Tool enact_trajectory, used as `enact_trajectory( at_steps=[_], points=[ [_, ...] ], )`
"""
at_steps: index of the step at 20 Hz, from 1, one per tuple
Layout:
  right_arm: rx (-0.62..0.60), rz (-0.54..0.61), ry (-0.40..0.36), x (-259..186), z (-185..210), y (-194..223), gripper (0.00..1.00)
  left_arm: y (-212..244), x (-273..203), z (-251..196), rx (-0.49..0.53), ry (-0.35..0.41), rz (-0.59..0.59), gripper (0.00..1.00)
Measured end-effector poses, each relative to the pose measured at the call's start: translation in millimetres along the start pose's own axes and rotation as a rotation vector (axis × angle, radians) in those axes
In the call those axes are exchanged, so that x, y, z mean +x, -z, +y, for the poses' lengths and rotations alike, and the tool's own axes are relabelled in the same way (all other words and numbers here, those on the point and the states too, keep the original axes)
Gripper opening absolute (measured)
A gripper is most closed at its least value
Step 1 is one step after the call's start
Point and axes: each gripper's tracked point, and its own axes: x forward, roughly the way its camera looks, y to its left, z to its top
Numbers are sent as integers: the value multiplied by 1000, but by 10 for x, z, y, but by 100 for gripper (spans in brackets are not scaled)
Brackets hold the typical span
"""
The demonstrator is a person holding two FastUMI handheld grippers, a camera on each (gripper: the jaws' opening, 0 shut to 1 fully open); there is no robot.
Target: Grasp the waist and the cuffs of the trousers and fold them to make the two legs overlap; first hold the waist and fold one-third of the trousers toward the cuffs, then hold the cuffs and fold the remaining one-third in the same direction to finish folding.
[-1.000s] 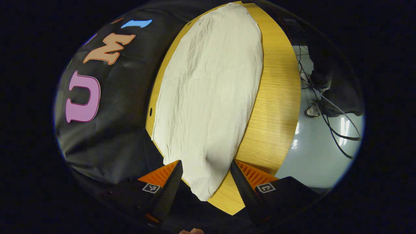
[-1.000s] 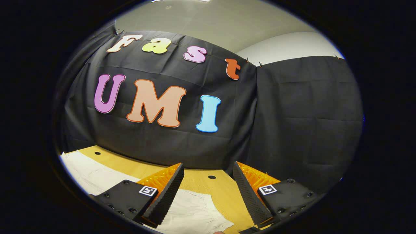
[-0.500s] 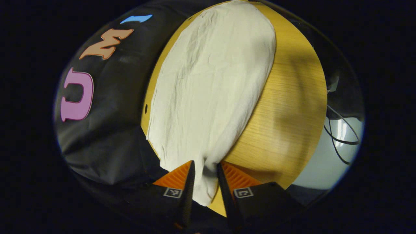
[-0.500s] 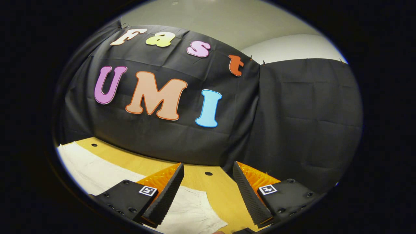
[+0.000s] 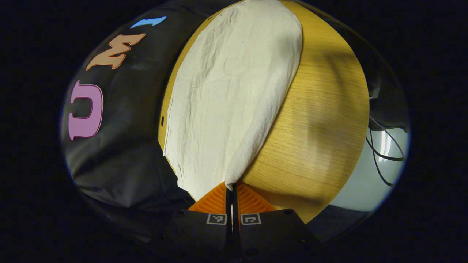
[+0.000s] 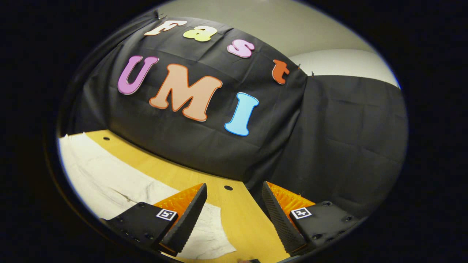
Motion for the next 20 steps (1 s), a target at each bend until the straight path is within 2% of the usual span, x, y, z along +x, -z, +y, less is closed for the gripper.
enact_trajectory(
  at_steps=[4,10,15,20],
  points=[
    [-194,15,-59,-58,-6,243,97,5,1,2,-25,3,10,0],
    [-496,47,-240,-246,299,816,97,6,-7,4,-5,-26,25,0],
    [-631,92,-387,-315,610,1222,97,4,-7,7,4,-42,35,0],
    [-785,148,-590,-605,883,1788,97,9,-12,5,6,-51,40,0]
  ],
)
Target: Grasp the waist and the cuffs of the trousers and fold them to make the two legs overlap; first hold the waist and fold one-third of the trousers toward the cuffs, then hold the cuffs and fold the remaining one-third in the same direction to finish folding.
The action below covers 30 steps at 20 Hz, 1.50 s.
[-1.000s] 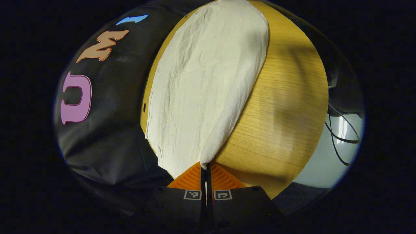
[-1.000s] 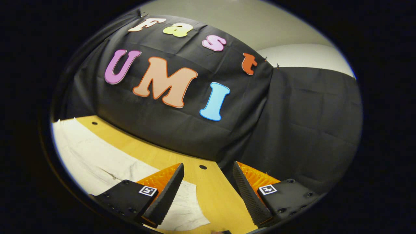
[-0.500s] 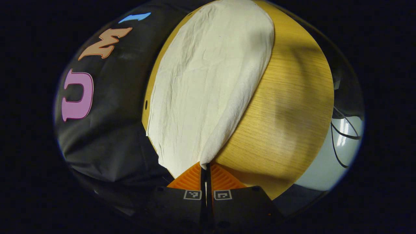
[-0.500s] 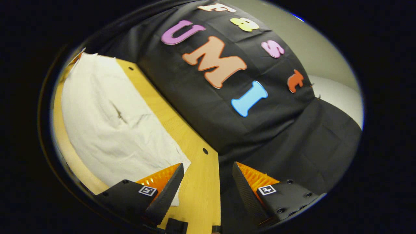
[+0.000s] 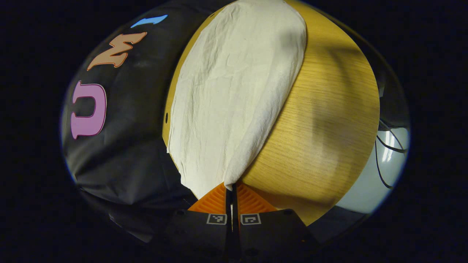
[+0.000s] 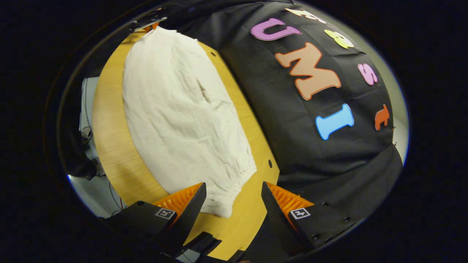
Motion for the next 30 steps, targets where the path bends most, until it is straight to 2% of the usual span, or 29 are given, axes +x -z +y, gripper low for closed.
enact_trajectory(
  at_steps=[3,4,7,10,15,17,19,20,21,23,24,25,27,28,30],
  points=[
    [-84,3,-105,-25,283,76,100,-2,7,2,10,-7,2,0],
    [-97,4,-130,-34,346,96,97,-2,0,0,15,-8,4,0],
    [-112,26,-184,31,466,194,100,-2,7,-2,16,-10,10,0],
    [-130,36,-213,99,560,243,100,4,10,-3,21,-9,14,0],
    [-150,37,-184,341,516,213,90,0,5,6,29,-14,29,0],
    [-180,34,-163,407,523,188,72,6,-3,-10,30,-17,33,0],
    [-219,48,-176,482,630,265,53,4,-7,15,35,-21,37,0],
    [-227,55,-179,513,641,296,27,2,-1,15,32,-21,39,0],
    [-224,59,-176,470,617,282,14,6,7,12,26,-19,42,0],
    [-154,78,-185,464,596,321,9,10,9,-2,5,-3,47,0],
    [-126,86,-178,490,548,318,12,21,4,-11,-12,9,56,0],
    [-115,86,-160,522,471,303,10,29,1,6,-28,11,68,0],
    [-99,73,-116,531,304,227,7,6,-16,77,-51,-4,78,0],
    [-81,64,-92,528,200,176,10,-21,-31,123,-61,-15,85,0],
    [-39,55,-50,528,21,90,9,-32,-55,290,-101,-50,99,0]
  ],
)
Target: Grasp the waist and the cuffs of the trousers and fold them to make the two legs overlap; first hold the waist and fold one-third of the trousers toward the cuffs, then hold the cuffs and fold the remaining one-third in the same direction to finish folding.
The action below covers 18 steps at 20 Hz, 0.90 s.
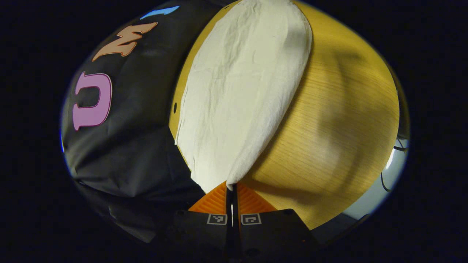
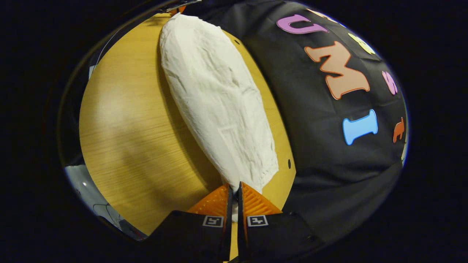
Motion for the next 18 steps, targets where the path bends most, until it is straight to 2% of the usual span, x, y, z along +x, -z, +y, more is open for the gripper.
enact_trajectory(
  at_steps=[4,5,6,7,11,17,18],
  points=[
    [62,-50,78,81,-391,-204,12,-105,-50,413,-74,-90,27,0],
    [86,-65,96,109,-487,-244,9,-129,-53,520,-95,-111,35,0],
    [105,-77,113,138,-554,-286,12,-160,-71,607,-111,-131,42,0],
    [118,-87,129,161,-628,-312,7,-213,-87,712,-118,-155,43,0],
    [148,-113,179,276,-900,-403,9,-371,-139,1112,-125,-242,33,0],
    [231,-88,247,495,-1280,-568,10,-534,17,1489,-153,-274,24,0],
    [243,-80,254,544,-1322,-603,7,-581,66,1551,-147,-273,14,0]
  ],
)
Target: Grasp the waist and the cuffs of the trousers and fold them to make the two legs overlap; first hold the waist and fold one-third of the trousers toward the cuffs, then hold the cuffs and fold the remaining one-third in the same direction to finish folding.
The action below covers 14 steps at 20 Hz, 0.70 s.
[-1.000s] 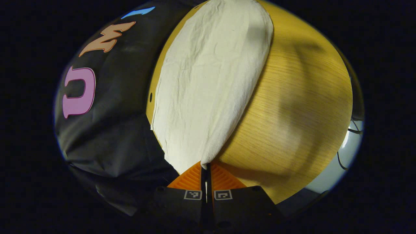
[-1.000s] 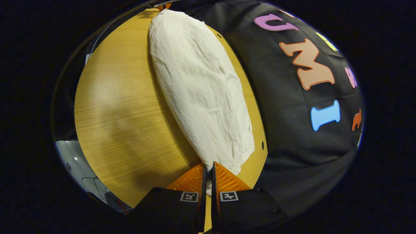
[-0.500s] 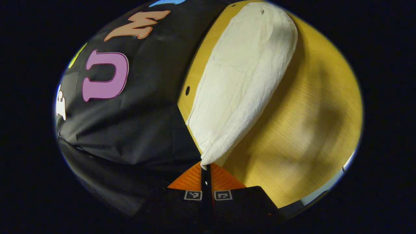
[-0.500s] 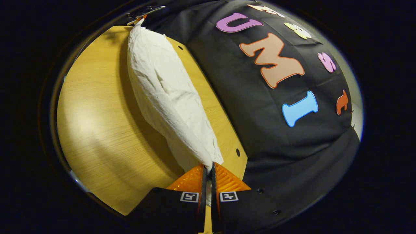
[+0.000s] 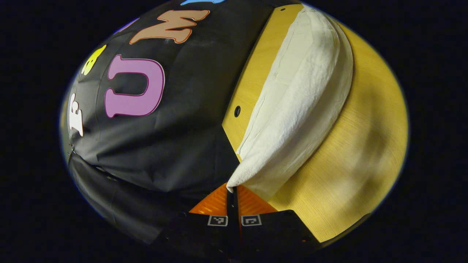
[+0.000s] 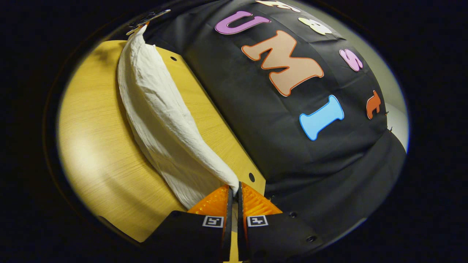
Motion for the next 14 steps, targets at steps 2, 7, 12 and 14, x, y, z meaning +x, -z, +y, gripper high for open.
enact_trajectory(
  at_steps=[2,7,12,14],
  points=[
    [25,16,17,146,-38,-57,9,-84,132,80,-10,-3,-20,0],
    [82,82,39,560,-33,-104,9,-321,546,211,-81,3,-67,0],
    [111,158,31,1041,161,-72,9,-399,1025,101,-83,26,-52,0],
    [123,186,13,1186,295,-46,9,-392,1223,70,-143,34,-35,0]
  ],
)
